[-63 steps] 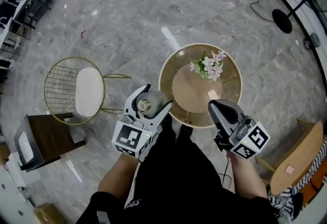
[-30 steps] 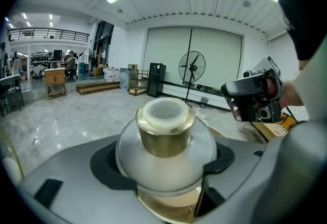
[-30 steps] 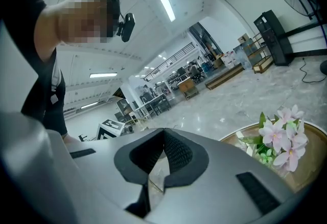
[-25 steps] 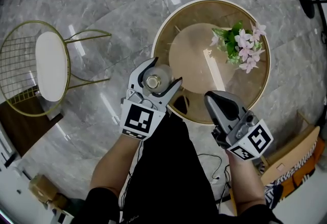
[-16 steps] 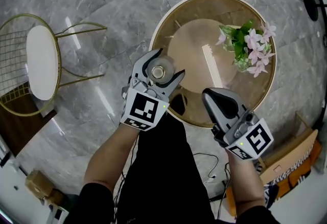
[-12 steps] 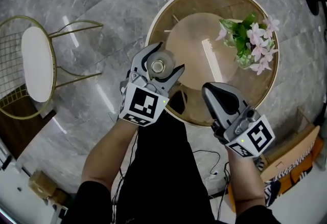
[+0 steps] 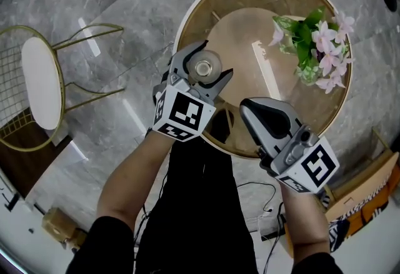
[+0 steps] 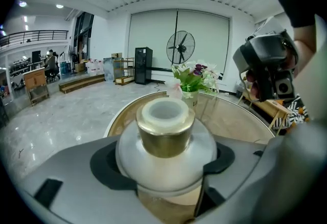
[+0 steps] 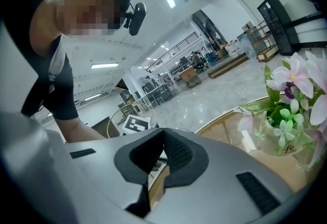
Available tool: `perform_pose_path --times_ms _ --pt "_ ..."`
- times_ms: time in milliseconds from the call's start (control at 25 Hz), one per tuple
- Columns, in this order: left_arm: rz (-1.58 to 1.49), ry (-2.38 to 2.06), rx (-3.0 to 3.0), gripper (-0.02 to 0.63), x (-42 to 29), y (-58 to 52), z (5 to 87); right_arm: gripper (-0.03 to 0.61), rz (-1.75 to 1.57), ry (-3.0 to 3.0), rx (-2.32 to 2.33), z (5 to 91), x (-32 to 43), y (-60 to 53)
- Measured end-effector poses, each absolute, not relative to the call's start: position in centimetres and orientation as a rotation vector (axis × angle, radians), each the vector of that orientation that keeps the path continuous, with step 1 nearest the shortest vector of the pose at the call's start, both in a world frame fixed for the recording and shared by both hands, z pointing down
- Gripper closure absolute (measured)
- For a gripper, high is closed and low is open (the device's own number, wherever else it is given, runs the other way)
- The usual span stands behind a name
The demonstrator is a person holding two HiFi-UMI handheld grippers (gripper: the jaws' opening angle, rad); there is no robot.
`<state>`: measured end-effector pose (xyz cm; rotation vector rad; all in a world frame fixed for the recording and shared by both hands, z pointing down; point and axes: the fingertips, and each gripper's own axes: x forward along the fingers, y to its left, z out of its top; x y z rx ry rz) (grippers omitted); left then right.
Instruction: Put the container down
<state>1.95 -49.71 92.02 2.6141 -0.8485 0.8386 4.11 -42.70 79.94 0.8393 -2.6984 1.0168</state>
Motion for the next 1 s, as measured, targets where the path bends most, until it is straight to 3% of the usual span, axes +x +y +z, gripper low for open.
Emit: perform_pose_path --times_ms 1000 --pt "0.994 -0.72 2.716 0.268 5.6 -51.0 95.4 0.563 1.039 -2.697 0.945 79.8 5.2 -41.2"
